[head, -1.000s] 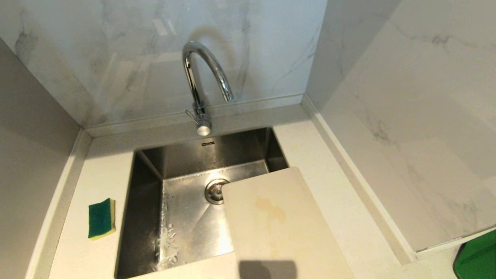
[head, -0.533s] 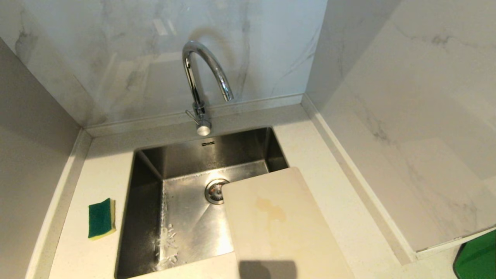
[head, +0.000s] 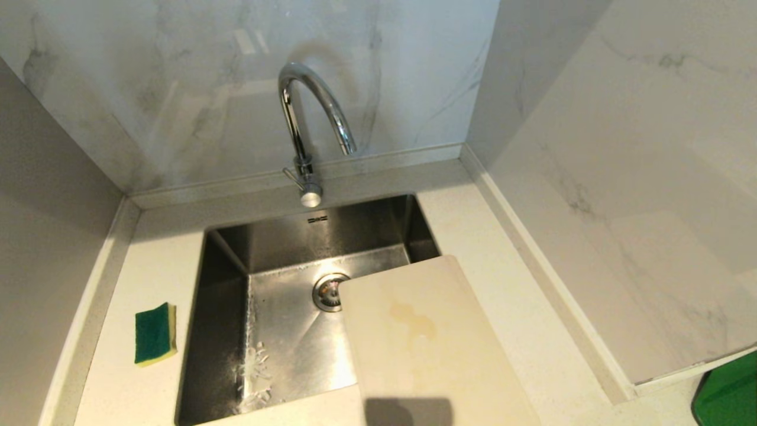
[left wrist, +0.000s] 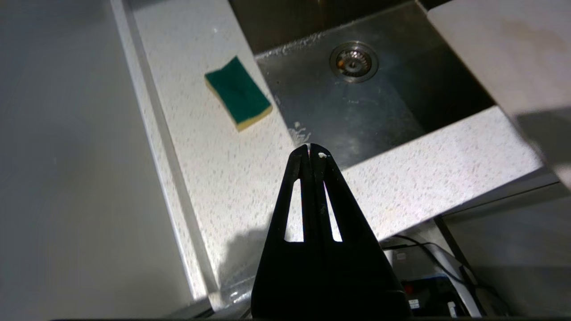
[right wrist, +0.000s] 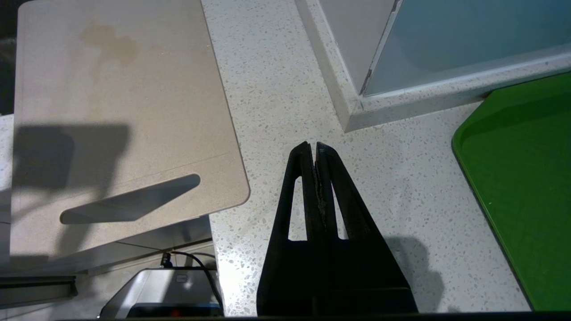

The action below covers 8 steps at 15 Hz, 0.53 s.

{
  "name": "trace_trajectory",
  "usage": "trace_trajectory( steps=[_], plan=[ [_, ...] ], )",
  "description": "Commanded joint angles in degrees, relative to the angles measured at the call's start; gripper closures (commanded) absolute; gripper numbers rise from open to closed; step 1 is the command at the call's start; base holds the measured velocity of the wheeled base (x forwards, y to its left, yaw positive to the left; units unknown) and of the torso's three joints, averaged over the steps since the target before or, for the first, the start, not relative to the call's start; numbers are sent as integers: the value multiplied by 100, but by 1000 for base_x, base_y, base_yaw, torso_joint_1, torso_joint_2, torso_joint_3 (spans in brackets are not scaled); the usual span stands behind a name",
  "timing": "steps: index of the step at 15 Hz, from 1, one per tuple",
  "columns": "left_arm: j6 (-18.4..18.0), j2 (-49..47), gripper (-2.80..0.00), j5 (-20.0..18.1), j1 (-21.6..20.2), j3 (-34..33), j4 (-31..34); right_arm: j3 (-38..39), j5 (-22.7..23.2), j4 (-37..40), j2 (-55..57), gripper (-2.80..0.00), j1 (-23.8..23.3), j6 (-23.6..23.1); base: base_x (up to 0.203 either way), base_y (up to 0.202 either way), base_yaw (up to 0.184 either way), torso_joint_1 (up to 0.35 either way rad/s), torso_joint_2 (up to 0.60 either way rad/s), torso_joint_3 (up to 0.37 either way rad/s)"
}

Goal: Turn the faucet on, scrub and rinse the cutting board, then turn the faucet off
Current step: Turn on the tap

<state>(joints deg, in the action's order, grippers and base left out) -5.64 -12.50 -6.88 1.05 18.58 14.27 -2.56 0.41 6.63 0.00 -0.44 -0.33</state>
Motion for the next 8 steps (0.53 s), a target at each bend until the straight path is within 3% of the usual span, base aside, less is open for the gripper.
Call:
trace_trajectory(
  steps=[1,8],
  plan=[
    [-14,-1200,0,-116,3,450,-392,1,3,5,9,0,0,-2,0,0,0,0,0,0],
    [31,-4111,0,-602,48,1742,-2284,1,3,5,9,0,0,-2,0,0,0,0,0,0]
  ],
)
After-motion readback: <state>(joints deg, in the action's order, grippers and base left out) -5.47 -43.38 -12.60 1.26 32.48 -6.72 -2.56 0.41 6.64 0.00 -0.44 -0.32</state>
